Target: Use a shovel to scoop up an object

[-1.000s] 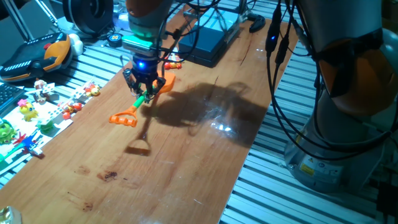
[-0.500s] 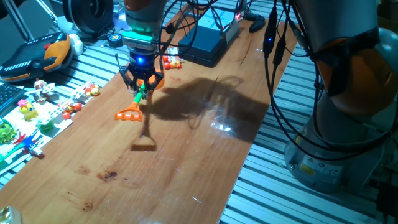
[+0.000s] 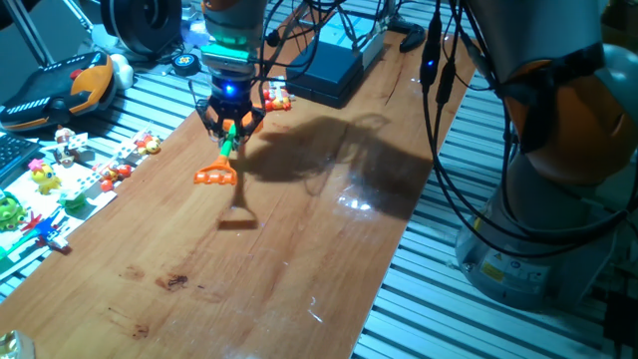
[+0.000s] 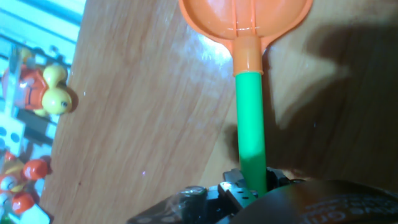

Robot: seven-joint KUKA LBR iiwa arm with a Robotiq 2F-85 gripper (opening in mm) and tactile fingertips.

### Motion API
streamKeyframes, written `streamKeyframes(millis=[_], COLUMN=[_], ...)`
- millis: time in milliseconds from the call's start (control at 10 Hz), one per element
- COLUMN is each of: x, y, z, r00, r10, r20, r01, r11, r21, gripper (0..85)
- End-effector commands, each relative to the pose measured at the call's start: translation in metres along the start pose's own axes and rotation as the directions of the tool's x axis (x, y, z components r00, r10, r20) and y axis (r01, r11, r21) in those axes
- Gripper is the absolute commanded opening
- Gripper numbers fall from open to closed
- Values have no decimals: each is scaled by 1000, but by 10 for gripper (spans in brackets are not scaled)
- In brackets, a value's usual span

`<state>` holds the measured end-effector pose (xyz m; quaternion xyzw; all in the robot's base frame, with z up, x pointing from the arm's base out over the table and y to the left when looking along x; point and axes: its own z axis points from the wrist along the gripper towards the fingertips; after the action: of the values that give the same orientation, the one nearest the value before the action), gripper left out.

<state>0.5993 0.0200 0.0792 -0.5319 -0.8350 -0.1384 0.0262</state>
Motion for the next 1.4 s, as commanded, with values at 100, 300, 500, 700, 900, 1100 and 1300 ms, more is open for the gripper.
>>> streamKeyframes(millis=[100, 300, 500, 700, 900, 1100, 1300], x=[-10, -9, -4, -2, -4, -5, 5], y=[-7, -11, -13, -11, -4, 0, 3], z=[-2, -7, -12, -6, 5, 11, 8], r00=[1000, 1000, 999, 1000, 999, 998, 999], r10=[-8, 8, 20, 26, 34, 45, 36], r20=[-20, -26, -25, -14, 16, 39, 33], r01=[8, -8, -20, -26, -33, -43, -34], r11=[1000, 1000, 1000, 1000, 999, 997, 998], r21=[2, 10, 13, -5, -34, -63, -44], gripper=[7, 7, 7, 7, 7, 7, 7])
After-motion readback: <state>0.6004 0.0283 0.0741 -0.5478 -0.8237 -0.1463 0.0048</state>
